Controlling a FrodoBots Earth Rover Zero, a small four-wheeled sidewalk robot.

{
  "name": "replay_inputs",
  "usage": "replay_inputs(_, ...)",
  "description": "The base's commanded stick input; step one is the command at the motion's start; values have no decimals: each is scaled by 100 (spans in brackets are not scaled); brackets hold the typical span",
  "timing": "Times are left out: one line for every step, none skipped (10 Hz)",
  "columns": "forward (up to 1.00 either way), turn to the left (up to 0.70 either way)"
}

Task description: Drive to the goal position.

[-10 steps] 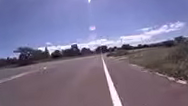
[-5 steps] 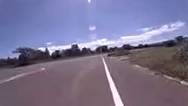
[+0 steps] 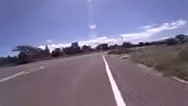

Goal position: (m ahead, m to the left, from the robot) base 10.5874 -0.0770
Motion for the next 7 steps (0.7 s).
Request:
replay_inputs(70, 0)
replay_inputs(70, 0)
replay_inputs(70, 0)
replay_inputs(70, 0)
replay_inputs(70, 0)
replay_inputs(70, 0)
replay_inputs(70, 0)
